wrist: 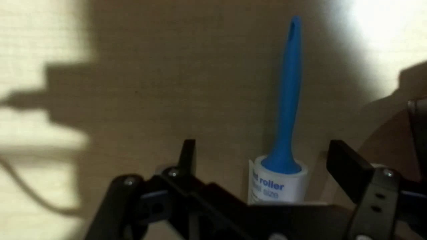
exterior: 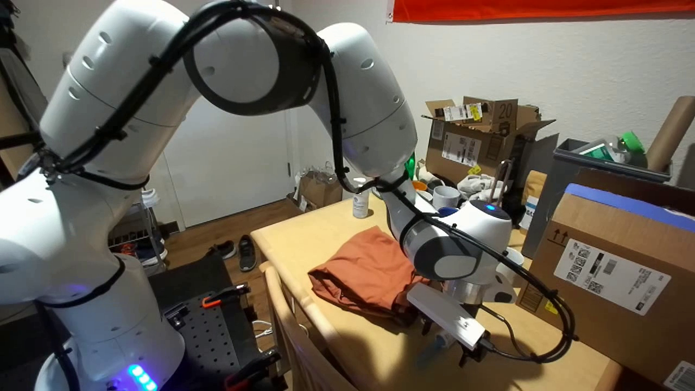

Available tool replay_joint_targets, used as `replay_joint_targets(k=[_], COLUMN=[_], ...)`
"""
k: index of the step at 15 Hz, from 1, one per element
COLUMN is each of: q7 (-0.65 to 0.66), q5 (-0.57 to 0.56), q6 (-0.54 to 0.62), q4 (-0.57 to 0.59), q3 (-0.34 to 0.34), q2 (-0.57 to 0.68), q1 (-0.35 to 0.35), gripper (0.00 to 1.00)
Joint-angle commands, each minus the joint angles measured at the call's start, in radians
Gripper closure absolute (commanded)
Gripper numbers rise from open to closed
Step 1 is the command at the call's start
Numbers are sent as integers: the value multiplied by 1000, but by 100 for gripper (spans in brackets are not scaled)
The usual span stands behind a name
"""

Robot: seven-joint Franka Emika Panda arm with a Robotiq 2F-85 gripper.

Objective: Take the object and roll it on the cloth on the table

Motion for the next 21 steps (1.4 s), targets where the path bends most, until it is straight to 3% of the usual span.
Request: replay_joint_targets(k=[1,16,18,21], q7=[-14,-12,-11,-9], q5=[11,-21,-38,-60], q6=[24,79,99,115], q4=[-10,-100,-115,-136], q3=[16,6,0,-5], q2=[-10,-58,-65,-85], q1=[-38,-40,-29,-13], gripper=[0,0,26,51])
